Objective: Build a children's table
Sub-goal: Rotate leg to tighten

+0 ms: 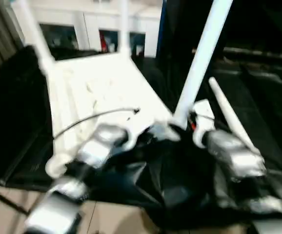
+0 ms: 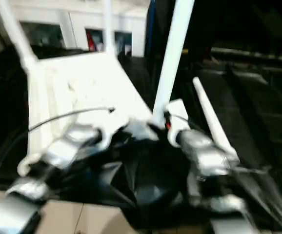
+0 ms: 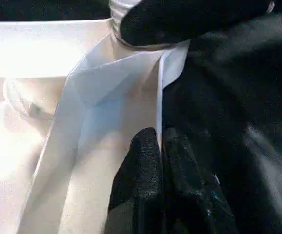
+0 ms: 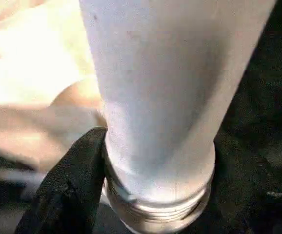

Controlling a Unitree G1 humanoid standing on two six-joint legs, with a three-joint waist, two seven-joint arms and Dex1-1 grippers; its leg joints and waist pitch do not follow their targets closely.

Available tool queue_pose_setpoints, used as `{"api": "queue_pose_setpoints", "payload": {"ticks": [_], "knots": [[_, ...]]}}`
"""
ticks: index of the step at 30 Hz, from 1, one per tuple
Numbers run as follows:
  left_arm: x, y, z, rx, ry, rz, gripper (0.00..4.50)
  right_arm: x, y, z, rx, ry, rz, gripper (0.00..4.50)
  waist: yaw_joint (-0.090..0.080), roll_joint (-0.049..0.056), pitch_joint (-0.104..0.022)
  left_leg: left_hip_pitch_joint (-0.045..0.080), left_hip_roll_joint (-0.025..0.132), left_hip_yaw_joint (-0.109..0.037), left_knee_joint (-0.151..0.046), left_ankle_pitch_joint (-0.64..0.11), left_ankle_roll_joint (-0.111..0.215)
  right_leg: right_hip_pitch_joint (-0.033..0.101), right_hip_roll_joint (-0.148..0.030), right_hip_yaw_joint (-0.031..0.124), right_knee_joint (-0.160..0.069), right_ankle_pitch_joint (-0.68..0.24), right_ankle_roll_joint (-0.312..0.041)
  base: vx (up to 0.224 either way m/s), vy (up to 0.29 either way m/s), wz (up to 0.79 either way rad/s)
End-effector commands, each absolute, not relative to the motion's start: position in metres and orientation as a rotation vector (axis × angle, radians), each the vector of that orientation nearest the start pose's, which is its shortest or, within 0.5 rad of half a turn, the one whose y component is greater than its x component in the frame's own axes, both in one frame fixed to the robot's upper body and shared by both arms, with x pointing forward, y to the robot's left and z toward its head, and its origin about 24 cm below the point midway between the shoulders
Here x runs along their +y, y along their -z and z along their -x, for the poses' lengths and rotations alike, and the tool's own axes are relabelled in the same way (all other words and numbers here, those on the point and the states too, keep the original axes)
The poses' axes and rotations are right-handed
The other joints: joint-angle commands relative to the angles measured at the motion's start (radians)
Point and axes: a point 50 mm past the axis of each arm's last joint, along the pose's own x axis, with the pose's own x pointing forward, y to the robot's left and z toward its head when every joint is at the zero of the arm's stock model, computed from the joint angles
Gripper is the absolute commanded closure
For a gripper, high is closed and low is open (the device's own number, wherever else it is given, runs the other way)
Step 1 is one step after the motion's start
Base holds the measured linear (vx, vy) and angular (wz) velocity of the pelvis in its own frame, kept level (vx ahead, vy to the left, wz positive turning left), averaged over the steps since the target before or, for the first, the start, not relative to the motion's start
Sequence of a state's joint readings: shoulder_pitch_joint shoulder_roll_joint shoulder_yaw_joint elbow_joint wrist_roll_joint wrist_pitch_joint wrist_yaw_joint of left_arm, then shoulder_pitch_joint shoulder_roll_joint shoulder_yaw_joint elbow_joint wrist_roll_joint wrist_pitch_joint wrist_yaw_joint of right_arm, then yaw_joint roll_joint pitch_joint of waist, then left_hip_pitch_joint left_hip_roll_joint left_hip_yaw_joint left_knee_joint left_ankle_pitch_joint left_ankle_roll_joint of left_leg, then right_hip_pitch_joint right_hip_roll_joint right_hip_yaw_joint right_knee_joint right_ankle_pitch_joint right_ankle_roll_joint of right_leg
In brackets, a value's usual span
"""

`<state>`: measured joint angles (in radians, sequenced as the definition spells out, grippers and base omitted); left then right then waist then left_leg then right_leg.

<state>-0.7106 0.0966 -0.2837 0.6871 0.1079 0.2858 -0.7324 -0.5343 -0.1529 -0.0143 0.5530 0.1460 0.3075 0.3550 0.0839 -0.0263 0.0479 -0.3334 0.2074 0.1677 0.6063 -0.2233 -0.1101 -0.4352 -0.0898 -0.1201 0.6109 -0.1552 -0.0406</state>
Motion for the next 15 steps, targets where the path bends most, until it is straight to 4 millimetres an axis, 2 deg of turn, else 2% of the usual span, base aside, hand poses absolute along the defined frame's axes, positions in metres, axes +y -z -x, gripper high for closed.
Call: {"api": "queue_pose_setpoints", "payload": {"ticks": [1, 2, 3, 4, 5, 6, 8, 10, 14, 15], "knots": [[0.049, -0.065, -0.35, 0.363, 0.905, -0.309, 4.5, -0.142, -0.016, -0.337, 0.444, -0.263, -0.081, 1.77, 0.0, 0.002, -0.071, -0.02, 0.002, 0.006, -0.064, -0.06, 0.052, 0.081, -0.051, 0.054, -0.084, -0.288, -0.117, 0.0, 0.0, 0.0], [0.045, -0.063, -0.352, 0.378, 0.878, -0.312, 4.5, -0.134, -0.013, -0.339, 0.444, -0.22, -0.085, 1.77, 0.002, 0.005, -0.073, -0.016, 0.0, 0.004, -0.065, -0.075, 0.043, 0.083, -0.051, 0.051, -0.086, -0.306, -0.112, 0.0, 0.0, 0.0], [0.044, -0.061, -0.352, 0.383, 0.865, -0.323, 4.5, -0.13, -0.012, -0.339, 0.45, -0.209, -0.089, 1.77, 0.001, 0.002, -0.074, -0.019, 0.002, 0.003, -0.066, -0.068, 0.049, 0.085, -0.05, 0.052, -0.082, -0.279, -0.115, 0.0, 0.0, 0.0], [0.042, -0.059, -0.353, 0.388, 0.847, -0.345, 4.5, -0.118, -0.012, -0.341, 0.441, -0.232, -0.104, 1.77, 0.002, 0.004, -0.075, -0.017, 0.002, 0.003, -0.065, -0.065, 0.052, 0.084, -0.049, 0.053, -0.08, -0.263, -0.119, 0.0, 0.0, 0.0], [0.041, -0.059, -0.353, 0.389, 0.845, -0.347, 4.5, -0.117, -0.012, -0.341, 0.44, -0.234, -0.105, 1.77, 0.0, 0.003, -0.074, -0.019, 0.002, 0.004, -0.065, -0.066, 0.059, 0.085, -0.049, 0.053, -0.079, -0.244, -0.127, 0.0, 0.0, 0.0], [0.039, -0.061, -0.354, 0.382, 0.85, -0.345, 4.5, -0.105, -0.017, -0.344, 0.413, -0.265, -0.12, 1.77, 0.002, 0.005, -0.075, -0.019, 0.001, 0.004, -0.065, -0.07, 0.067, 0.086, -0.049, 0.053, -0.078, -0.234, -0.131, 0.0, 0.0, 0.0], [0.038, -0.062, -0.354, 0.374, 0.866, -0.343, 4.5, -0.098, -0.023, -0.345, 0.386, -0.296, -0.146, 1.77, 0.001, 0.003, -0.074, -0.019, 0.001, 0.004, -0.066, -0.079, 0.072, 0.087, -0.05, 0.053, -0.079, -0.239, -0.132, 0.0, 0.0, 0.0], [0.038, -0.063, -0.354, 0.374, 0.869, -0.343, 4.5, -0.095, -0.025, -0.346, 0.375, -0.311, -0.145, 1.21, 0.002, 0.003, -0.074, -0.019, 0.002, 0.004, -0.066, -0.082, 0.076, 0.088, -0.05, 0.052, -0.079, -0.246, -0.131, 0.0, 0.0, 0.0], [0.039, -0.063, -0.356, 0.372, 0.871, -0.335, 4.5, -0.091, -0.027, -0.348, 0.348, -0.324, -0.154, 0.93, -0.002, 0.004, -0.074, -0.02, 0.002, 0.003, -0.067, -0.089, 0.078, 0.087, -0.05, 0.051, -0.081, -0.254, -0.135, 0.0, 0.0, 0.0], [0.04, -0.064, -0.356, 0.359, 0.89, -0.333, 4.5, -0.094, -0.028, -0.348, 0.334, -0.352, -0.136, 0.82, -0.003, 0.0, -0.073, -0.02, 0.001, 0.004, -0.067, -0.097, 0.08, 0.089, -0.05, 0.051, -0.082, -0.26, -0.135, 0.0, 0.0, 0.0]]}}
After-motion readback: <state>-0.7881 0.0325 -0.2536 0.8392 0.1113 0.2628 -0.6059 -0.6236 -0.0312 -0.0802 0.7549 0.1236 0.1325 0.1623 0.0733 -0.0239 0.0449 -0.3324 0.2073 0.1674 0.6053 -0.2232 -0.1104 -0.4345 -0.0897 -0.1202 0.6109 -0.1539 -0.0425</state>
